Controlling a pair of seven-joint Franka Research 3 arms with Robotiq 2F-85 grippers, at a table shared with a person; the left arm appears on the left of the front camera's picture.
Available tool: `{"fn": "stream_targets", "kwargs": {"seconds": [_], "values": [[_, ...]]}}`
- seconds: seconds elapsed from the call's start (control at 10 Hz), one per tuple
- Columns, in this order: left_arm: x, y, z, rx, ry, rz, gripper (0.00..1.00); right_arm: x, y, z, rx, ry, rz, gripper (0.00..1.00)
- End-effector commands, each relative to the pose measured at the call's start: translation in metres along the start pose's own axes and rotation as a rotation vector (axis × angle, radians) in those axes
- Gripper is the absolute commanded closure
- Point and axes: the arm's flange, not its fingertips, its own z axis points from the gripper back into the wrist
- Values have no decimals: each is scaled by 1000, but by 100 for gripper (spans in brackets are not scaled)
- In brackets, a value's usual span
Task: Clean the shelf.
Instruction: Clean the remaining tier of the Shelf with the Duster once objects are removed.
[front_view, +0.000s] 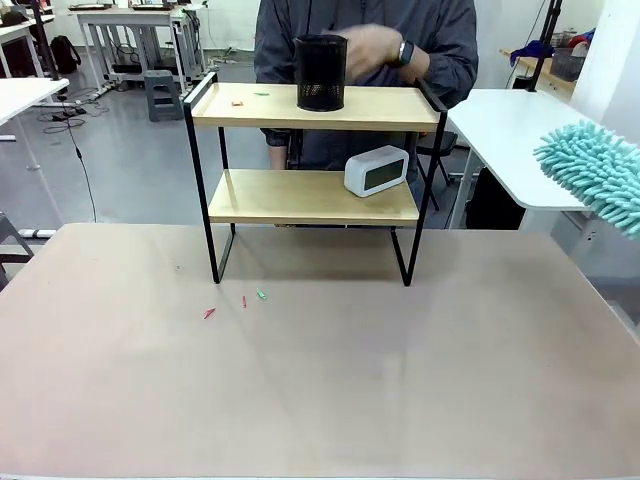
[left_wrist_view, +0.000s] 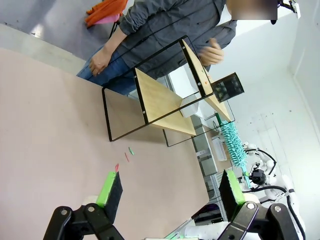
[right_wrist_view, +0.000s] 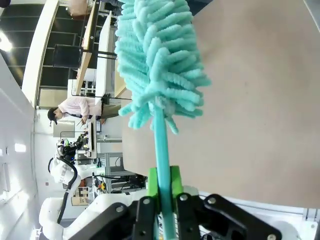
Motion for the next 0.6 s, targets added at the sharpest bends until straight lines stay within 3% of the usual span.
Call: {"fn": "stream_targets", "kwargs": {"seconds": [0.0, 0.5], "values": [[1, -1, -2, -15, -13, -18, 0, 2, 0, 5, -4, 2, -9, 88], [1, -1, -2, -15, -13, -18, 0, 2, 0, 5, -4, 2, -9, 88]]}}
